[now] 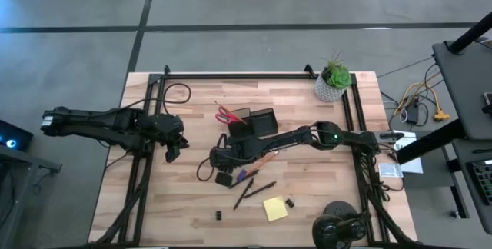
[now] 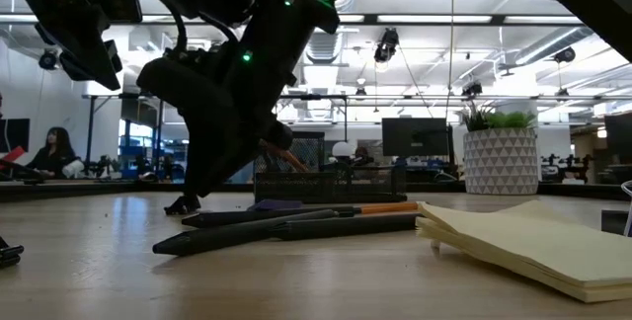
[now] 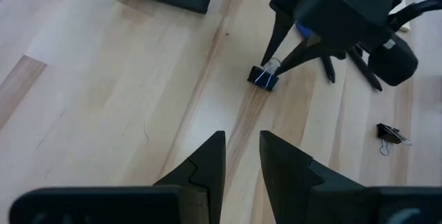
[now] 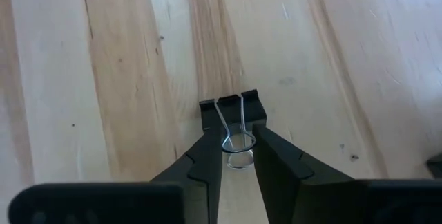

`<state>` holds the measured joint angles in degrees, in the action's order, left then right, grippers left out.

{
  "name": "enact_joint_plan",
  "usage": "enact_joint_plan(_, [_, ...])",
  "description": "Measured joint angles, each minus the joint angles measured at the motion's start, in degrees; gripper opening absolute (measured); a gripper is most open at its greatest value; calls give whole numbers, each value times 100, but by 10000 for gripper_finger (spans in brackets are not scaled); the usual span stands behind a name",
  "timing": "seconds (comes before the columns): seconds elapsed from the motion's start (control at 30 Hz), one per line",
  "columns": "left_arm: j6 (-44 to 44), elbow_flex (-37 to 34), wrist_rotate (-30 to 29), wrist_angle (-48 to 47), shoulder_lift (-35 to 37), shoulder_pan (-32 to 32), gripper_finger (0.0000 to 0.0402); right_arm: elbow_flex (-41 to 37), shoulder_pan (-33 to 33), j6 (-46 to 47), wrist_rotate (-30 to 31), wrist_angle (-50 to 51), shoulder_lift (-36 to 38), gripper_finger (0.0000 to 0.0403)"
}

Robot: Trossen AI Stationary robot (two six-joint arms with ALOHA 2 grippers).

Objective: Pick and place office supplies into organizer
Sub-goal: Put the top binder clip into the bottom left section of the desk organizer

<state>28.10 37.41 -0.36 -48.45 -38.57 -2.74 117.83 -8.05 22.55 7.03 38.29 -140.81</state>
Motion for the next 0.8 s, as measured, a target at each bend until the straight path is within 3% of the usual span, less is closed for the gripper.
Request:
enact_joint_plan(0.3, [-2,-3,-13,0,9,0,73,722,81,0,289,412,17,60])
enact_joint_plan(0.57, [-4,4,-124,4,16,-2,73,1710,241,612,1309,2780,28,60])
enact_joint_plan(0.8, [-7,4,-212,44,43,0,73,1663,389,993,1419,3551,424,59])
